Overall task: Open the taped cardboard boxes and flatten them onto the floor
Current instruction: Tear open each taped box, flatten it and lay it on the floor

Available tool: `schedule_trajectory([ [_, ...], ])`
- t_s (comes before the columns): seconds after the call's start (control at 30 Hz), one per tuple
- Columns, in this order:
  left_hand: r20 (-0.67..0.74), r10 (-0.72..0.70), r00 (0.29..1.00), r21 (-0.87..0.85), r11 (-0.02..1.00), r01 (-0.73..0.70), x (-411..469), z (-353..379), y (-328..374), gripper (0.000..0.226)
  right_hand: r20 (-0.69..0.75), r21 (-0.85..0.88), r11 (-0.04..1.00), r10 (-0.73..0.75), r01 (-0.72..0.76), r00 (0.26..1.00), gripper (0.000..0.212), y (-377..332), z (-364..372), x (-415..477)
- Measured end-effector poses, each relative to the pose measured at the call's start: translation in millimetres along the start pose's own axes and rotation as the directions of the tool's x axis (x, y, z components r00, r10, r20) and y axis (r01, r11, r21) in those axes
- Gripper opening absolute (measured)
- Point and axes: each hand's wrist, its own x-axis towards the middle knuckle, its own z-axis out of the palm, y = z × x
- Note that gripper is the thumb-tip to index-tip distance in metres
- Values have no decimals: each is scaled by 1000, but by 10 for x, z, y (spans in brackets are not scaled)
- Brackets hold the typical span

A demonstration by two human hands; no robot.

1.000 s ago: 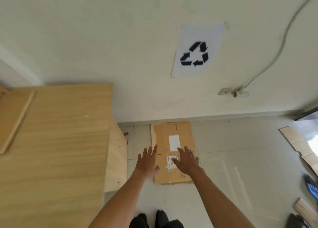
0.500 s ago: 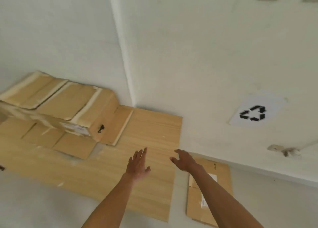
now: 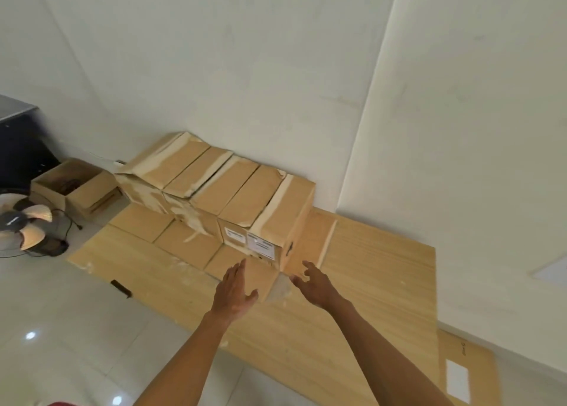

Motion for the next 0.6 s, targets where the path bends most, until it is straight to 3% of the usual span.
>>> schedule_trajectory([
  [0.17, -41, 7, 999, -38, 999, -9, 600, -393, -298, 92, -145, 34, 999, 35, -31, 989, 77, -410, 144, 723],
  [0.27, -72, 6, 997, -35, 999, -8, 994, -599, -463, 90, -274, 239, 965, 178, -112, 945, 94, -603, 202, 1170],
  [0.37, -75, 7, 997, -13, 1000, -8, 1341, -772, -621, 89, -285, 436, 882, 324, -179, 902, 114, -673, 235, 1550],
  [0.47, -81, 22, 996, 7, 1000, -21, 1622, -867, -727, 85, -302, 514, 838, 374, -181, 877, 129, -629, 264, 1853],
  [0.6, -104, 64, 992, 82, 995, -55, 1869, -937, -800, 77, -307, 521, 820, 438, -236, 845, 110, -650, 251, 2012],
])
